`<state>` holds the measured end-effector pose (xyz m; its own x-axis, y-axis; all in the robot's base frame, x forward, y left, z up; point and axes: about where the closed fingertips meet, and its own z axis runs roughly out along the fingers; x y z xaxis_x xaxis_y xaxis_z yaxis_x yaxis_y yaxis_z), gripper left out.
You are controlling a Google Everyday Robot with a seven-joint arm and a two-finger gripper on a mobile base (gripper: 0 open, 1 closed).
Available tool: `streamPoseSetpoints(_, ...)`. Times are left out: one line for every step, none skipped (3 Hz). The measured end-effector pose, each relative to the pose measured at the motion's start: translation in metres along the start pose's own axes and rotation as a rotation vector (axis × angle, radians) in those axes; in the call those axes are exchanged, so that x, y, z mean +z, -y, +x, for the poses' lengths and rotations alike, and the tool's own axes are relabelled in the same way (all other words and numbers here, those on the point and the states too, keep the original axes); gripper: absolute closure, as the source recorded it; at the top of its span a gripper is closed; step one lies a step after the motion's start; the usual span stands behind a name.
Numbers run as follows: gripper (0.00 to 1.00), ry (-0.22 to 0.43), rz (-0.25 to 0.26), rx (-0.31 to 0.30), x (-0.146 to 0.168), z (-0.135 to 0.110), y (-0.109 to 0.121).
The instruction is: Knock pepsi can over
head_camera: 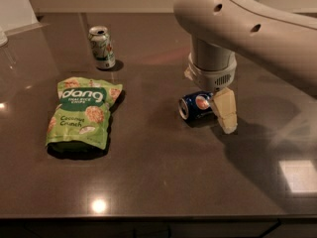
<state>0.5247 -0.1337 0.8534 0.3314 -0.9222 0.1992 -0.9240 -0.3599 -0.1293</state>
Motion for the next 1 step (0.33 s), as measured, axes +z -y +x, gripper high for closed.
streamPoseSetpoints(0.00,0.000,0.000,0.000,0.0000,0.0000,0.0000)
